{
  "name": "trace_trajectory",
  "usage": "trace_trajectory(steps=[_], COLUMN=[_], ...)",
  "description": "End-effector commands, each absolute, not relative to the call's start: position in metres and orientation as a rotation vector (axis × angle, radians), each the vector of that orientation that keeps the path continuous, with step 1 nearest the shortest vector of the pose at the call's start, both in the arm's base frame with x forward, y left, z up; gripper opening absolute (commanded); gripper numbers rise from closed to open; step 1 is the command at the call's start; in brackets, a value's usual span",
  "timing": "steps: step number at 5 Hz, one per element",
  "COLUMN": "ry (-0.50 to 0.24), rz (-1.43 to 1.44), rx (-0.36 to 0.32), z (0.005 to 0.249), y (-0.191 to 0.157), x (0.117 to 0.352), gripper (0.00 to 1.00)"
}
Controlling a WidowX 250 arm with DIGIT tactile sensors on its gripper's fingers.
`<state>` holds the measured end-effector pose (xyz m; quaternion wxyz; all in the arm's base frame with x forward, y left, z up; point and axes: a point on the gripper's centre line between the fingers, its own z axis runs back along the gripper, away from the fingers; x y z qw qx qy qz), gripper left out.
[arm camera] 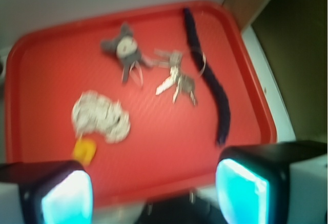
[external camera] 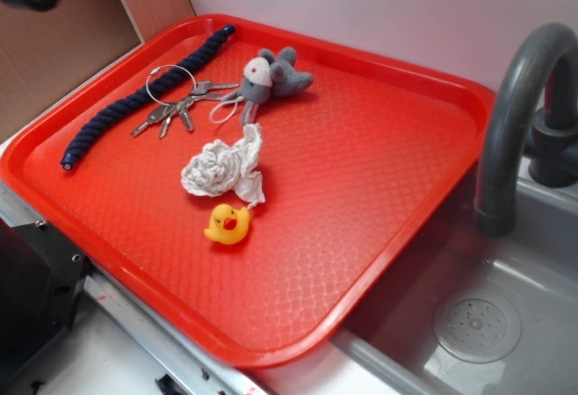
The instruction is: Grab the blue rope.
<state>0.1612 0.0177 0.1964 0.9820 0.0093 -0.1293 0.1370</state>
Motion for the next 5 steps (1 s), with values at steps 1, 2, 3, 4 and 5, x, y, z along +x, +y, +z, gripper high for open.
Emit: trace_trajectory(steps=[1,2,3,4,5], ry=[-0.353,-0.353,-0.355,-0.362,-0.335], rz=[0.268,0.287,0.333,0.386,0.386], rx=[0.0,-0.022,0.003,0.022,0.069], z=[0.157,0.133,0.123,0.107,0.09], y=[0.062,0.088,0.104,0.122,0.126], x=[0.224,0.255,0.271,0.285,0.293], gripper=[1.0,1.0,1.0,1.0,1.0])
